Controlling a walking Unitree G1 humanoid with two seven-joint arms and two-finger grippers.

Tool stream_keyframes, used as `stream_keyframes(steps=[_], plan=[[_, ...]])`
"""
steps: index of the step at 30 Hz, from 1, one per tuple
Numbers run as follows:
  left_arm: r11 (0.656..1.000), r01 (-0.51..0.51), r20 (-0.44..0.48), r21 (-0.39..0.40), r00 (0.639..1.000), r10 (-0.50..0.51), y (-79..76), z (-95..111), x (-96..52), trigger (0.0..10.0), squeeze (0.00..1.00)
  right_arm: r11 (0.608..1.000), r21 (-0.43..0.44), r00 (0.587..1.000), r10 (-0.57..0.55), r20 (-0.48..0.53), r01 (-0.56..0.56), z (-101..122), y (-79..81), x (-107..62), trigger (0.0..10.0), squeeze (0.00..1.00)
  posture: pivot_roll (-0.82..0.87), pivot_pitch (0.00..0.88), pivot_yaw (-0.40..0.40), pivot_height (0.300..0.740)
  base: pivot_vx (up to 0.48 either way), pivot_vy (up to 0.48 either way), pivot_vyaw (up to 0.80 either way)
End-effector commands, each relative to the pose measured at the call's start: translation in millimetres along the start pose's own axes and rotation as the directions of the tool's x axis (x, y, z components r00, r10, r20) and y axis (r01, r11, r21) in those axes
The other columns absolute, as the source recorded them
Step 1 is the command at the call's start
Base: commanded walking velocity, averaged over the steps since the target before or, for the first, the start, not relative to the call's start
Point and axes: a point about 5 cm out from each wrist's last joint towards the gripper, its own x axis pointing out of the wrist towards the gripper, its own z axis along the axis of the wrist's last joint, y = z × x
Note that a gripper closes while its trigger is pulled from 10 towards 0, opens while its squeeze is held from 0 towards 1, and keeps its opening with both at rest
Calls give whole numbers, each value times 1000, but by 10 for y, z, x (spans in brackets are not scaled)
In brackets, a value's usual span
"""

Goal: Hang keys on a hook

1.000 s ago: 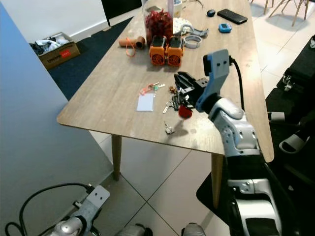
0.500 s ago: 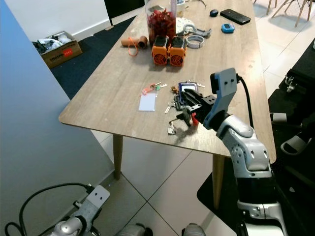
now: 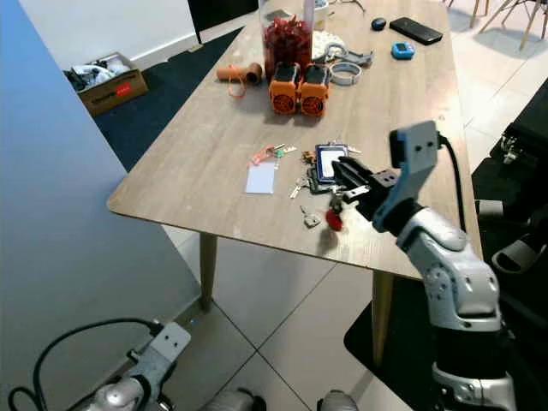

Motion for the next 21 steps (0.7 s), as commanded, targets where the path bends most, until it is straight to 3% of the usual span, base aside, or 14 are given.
stream_keyframes(steps=[1,12,17,18,19,21], plan=[[999,-3,-1,-54,1000,3,-26,-61,-20,10000,0,1000,7,999,-15,37,15,83,-11,-72,0,0,54,109,20,740,0,0,0],[982,-35,38,-186,998,43,-12,-34,-18,10000,0,998,6,998,-59,26,58,79,-49,-166,0,0,42,106,25,740,0,0,0],[981,-26,61,-194,997,39,-14,-2,-13,10000,0,998,5,998,-67,19,67,84,-68,-171,0,0,41,104,21,740,0,0,0],[988,27,227,-154,974,9,-48,386,65,10000,0,998,4,997,-69,16,69,83,-72,-170,0,0,38,103,21,740,0,0,0],[989,65,306,-131,952,-22,-83,621,109,10000,0,998,4,997,-70,13,70,79,-74,-168,0,0,37,101,20,740,0,0,0],[989,65,306,-131,952,-22,-83,621,109,10000,0,998,4,997,-70,13,70,79,-74,-168,0,0,37,101,20,740,0,0,0]])
